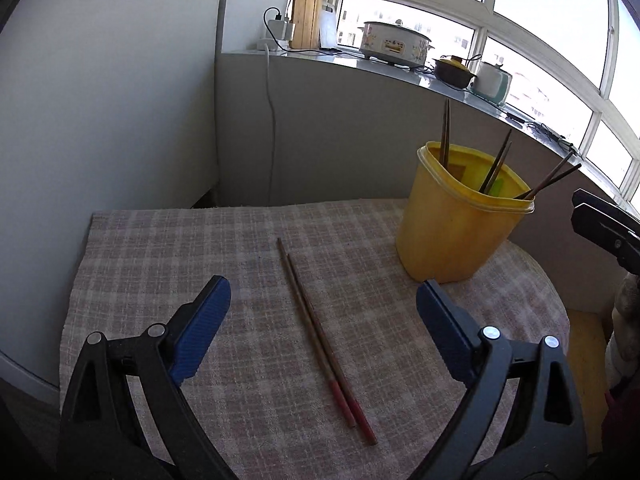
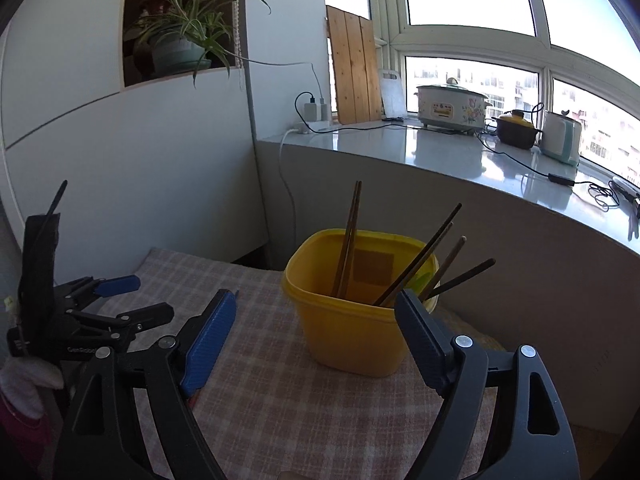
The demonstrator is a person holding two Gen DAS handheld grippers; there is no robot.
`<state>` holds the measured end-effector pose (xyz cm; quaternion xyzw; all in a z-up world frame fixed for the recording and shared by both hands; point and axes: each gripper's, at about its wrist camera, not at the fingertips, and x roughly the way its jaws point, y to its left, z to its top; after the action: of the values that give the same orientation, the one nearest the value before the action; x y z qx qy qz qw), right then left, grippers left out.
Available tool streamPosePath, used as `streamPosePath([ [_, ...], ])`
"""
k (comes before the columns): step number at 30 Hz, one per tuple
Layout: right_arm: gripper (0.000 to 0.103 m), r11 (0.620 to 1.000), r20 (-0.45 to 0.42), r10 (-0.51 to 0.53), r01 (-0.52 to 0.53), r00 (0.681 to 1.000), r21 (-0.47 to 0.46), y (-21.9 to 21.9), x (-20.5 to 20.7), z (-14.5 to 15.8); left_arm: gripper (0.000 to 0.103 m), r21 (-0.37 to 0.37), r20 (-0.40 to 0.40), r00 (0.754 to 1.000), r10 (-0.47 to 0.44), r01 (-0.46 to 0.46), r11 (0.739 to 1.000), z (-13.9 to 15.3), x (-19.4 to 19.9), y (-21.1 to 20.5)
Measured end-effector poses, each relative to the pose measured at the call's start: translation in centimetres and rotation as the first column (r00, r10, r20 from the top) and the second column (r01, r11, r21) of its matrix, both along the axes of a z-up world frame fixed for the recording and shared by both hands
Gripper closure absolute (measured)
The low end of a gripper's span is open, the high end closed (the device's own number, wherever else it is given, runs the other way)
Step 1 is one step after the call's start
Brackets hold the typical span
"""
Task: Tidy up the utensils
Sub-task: 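Move both grippers back to the last two wooden chopsticks on the cloth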
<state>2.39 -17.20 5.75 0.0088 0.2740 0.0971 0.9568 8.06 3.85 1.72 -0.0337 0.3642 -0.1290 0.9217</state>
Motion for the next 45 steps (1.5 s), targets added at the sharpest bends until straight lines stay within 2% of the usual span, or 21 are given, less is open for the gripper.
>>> streamPosePath([
  [2,0.021,1.0,-0.032,0.014,-0.015,0.999,-0.013,0.6,-0.1,-1.3,0.012,-0.009,-0.035,0.999,0.017,-0.017,1.0,-1.3,0.3,0.8],
  [3,0.021,1.0,-0.049,0.019,-0.02,0.999,-0.016,0.8,-0.1,-1.9,0.021,-0.013,-0.054,0.998,0.024,-0.025,1.0,-1.9,0.5,1.1],
  [4,0.021,1.0,-0.066,0.021,-0.022,0.998,-0.015,0.9,-0.2,-2.5,0.026,-0.012,-0.073,0.997,0.028,-0.029,0.999,-2.5,0.7,1.4],
  [6,0.021,1.0,-0.098,0.016,-0.016,0.995,-0.002,1.0,-0.3,-3.6,0.047,-0.004,-0.108,0.993,0.042,-0.043,0.999,-3.9,1.2,1.7],
  [10,0.021,0.999,-0.152,-0.023,0.026,0.988,0.021,0.6,-0.6,-5.7,0.056,-0.041,-0.174,0.984,0.038,-0.046,0.998,-6.3,2.0,1.8],
  [16,0.021,0.997,-0.203,-0.077,0.08,0.976,0.008,-0.3,-0.9,-7.5,0.057,-0.051,-0.205,0.979,0.026,-0.037,0.998,-7.5,3.0,1.1],
  [23,0.021,0.99,-0.232,-0.125,0.136,0.965,0.031,-1.5,-0.8,-8.3,0.057,-0.011,-0.215,0.976,0.025,-0.028,1.0,-8.5,4.4,0.0],
  [26,0.021,0.99,-0.236,-0.128,0.14,0.963,0.034,-1.6,-0.8,-8.3,0.061,0.027,-0.216,0.976,0.031,-0.026,0.999,-9.1,4.9,-0.6],
  [40,0.021,0.986,-0.265,-0.128,0.152,0.956,0.071,-1.9,-0.5,-8.9,0.061,0.121,-0.202,0.979,0.014,0.011,0.993,-10.3,8.5,-3.7],
  [45,0.021,0.986,-0.265,-0.129,0.153,0.956,0.073,-2.0,-0.6,-8.8,0.063,0.11,-0.209,0.978,0.015,0.008,0.994,-10.5,10.4,-4.4],
])
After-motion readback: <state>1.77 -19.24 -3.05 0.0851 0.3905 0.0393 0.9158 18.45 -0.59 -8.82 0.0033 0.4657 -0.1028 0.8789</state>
